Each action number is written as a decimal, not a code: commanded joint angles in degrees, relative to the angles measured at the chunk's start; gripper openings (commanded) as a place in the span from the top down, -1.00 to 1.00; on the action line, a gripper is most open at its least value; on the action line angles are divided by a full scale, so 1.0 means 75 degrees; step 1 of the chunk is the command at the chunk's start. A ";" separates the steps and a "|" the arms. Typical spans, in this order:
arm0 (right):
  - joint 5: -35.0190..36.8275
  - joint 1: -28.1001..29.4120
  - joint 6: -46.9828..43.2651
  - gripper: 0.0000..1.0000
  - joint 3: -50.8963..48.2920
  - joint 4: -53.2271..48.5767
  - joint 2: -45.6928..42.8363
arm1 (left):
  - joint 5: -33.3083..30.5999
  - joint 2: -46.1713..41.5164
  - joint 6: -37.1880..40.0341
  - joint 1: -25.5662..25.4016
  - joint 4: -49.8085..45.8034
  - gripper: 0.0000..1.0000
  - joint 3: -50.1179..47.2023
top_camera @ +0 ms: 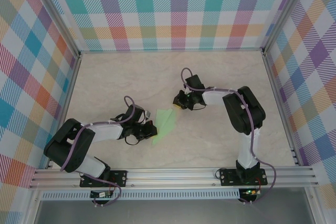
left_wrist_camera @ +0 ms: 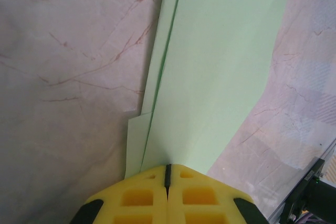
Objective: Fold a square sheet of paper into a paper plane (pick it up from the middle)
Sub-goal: Fourth fold the wing at the center of the table.
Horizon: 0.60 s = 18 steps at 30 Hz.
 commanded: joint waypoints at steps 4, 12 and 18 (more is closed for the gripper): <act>-0.0100 0.0261 -0.0089 0.70 -0.0324 0.0009 -0.1104 | -0.1107 0.0470 0.0230 -0.0047 -0.1706 0.99 -0.0543; -0.0502 0.1348 0.0602 0.77 -0.0754 0.0728 -0.0710 | -0.1072 0.0370 0.0325 -0.0047 -0.1877 0.99 -0.0415; -0.0466 0.1478 0.0632 0.78 -0.0773 0.0613 -0.0129 | -0.0956 0.0340 0.0411 -0.0047 -0.1930 0.98 -0.0289</act>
